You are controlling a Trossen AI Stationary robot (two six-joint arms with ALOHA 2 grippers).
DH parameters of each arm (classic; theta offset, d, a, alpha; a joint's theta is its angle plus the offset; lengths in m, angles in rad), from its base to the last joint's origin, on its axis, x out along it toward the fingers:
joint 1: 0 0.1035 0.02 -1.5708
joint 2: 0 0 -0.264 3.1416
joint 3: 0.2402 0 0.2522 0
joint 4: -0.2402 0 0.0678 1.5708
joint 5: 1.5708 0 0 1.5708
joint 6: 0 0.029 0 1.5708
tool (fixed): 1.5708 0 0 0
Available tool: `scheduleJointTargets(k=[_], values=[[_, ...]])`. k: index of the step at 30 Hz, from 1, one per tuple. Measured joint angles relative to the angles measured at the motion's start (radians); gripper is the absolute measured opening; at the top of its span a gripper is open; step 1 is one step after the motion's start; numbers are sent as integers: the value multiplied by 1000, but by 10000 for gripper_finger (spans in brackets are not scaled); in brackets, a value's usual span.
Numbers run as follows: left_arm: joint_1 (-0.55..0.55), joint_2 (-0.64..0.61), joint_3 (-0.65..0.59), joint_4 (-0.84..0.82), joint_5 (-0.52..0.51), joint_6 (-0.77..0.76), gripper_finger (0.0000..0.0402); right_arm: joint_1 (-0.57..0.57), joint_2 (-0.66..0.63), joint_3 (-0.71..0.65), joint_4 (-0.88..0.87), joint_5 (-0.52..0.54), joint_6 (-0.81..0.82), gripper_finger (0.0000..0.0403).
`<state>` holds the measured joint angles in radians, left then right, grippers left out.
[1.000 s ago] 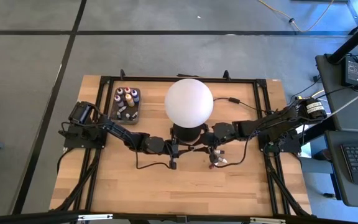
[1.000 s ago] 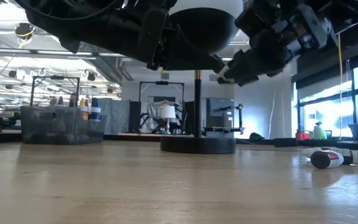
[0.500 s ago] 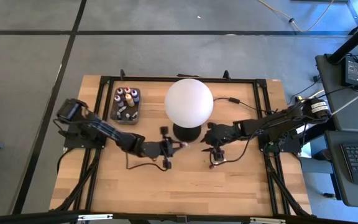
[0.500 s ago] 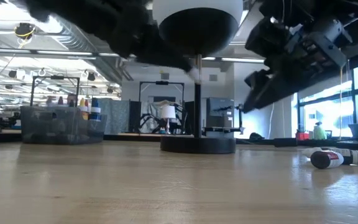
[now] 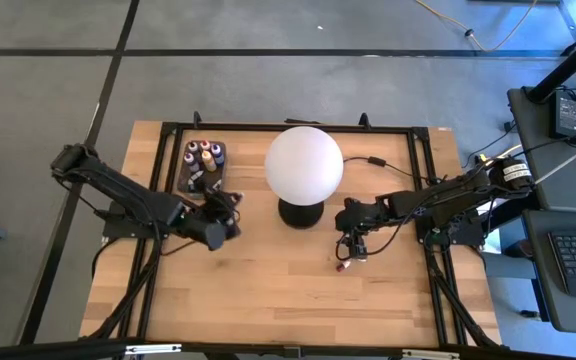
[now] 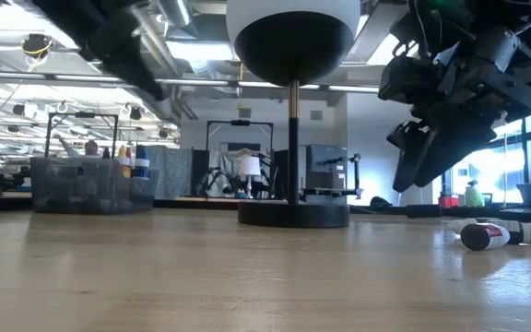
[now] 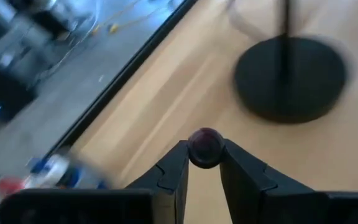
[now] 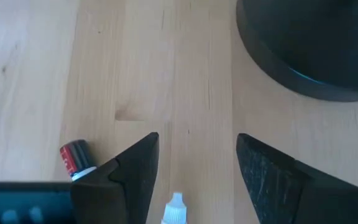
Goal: Pick & Place food coloring
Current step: Put the top small red food coloring bottle into the black container
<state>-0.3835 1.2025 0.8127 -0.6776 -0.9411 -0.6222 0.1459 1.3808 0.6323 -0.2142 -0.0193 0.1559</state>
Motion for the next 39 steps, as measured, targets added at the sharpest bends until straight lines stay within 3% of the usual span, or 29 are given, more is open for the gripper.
scheduleJointTargets(k=[6, 10, 24, 32, 39], values=[[81, -18, -6, -330, 34, -316, 74, 0, 0, 0, -15, 0, 1, 218], [147, -11, -59, -396, 111, -456, 78, 0, 0, 0, -27, 0, 21, 218], [318, -10, -191, -388, 244, -545, 82, 0, 0, 0, -33, -5, 24, 218], [340, -11, -198, -374, 251, -545, 83, 1, 0, 0, -31, -159, 26, 218], [340, -10, -199, -367, 250, -543, 85, 1, 0, 0, -41, -219, 49, 218]])
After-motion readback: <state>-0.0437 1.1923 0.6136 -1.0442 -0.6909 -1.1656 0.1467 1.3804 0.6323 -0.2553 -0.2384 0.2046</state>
